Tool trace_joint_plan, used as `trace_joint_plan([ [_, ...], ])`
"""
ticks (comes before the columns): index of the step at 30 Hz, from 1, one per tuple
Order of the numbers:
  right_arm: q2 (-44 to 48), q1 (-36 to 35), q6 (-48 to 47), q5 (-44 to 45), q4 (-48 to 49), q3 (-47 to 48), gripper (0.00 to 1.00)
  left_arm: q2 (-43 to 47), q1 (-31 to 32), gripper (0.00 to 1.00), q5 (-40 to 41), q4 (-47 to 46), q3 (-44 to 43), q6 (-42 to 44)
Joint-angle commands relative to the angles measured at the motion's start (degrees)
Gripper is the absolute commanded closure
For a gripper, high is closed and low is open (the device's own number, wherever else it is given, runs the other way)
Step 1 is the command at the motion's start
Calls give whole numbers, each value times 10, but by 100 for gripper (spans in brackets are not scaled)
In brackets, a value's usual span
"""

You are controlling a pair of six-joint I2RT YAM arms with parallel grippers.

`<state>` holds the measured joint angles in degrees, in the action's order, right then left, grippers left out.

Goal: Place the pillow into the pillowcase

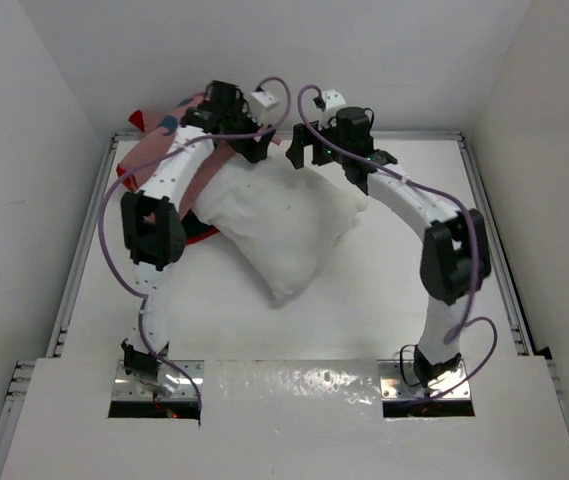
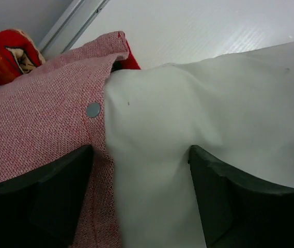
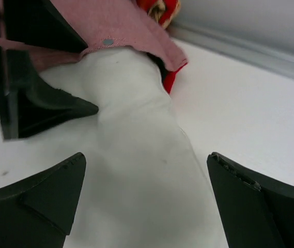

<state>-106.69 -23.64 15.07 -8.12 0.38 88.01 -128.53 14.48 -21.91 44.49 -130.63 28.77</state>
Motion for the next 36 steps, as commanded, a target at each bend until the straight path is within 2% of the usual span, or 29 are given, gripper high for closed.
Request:
trace_joint_plan([
  [1,-94,-9,21,-80,-3,70,1,4,26,29,161,-100,-11,-20],
  [4,-141,-8,48,-91,29,74,1,1,25,42,185,-132,-16,-44],
  [7,-156,-9,107,-95,124,23,4,-10,25,56,202,-122,-25,-53],
  [10,-164,-9,133,-111,165,-6,11,-5,25,56,218,-115,-12,-46],
  [12,-165,-10,145,-115,168,-12,16,2,25,49,253,-123,16,-42],
  [14,-164,-11,151,-116,175,-20,17,8,25,41,261,-129,44,-35],
  [16,-164,-14,153,-120,182,-26,16,0,24,42,260,-122,46,-28],
  [18,-166,-15,153,-121,183,-25,19,-8,21,65,271,-117,44,-26],
  [19,-170,-16,153,-122,180,-24,25,-8,21,79,274,-114,31,-28],
  [20,-170,-18,153,-126,176,-23,34,-6,20,100,261,-104,24,-34],
  [21,-171,-19,154,-131,165,-19,58,8,18,100,234,-100,11,-35],
  [23,-168,-25,159,-152,156,-14,90,23,14,100,86,-77,-15,-35],
  [24,-164,-37,159,-157,153,-20,100,27,14,100,32,-61,-61,-33],
  [25,-144,-45,150,-160,153,-26,100,28,14,100,-84,-27,-85,-18],
  [26,-131,-63,144,-157,160,-41,100,31,14,100,-142,-7,-106,-7],
  [27,-116,-72,145,-151,170,-51,100,34,14,100,-245,13,-142,5],
  [30,-45,-99,193,-122,247,-92,100,65,20,100,-372,99,-152,51],
  [32,15,-115,208,-62,315,-134,100,96,32,100,-383,176,-139,103],
  [36,86,-127,268,34,445,-196,100,153,52,100,-371,262,-74,187],
])
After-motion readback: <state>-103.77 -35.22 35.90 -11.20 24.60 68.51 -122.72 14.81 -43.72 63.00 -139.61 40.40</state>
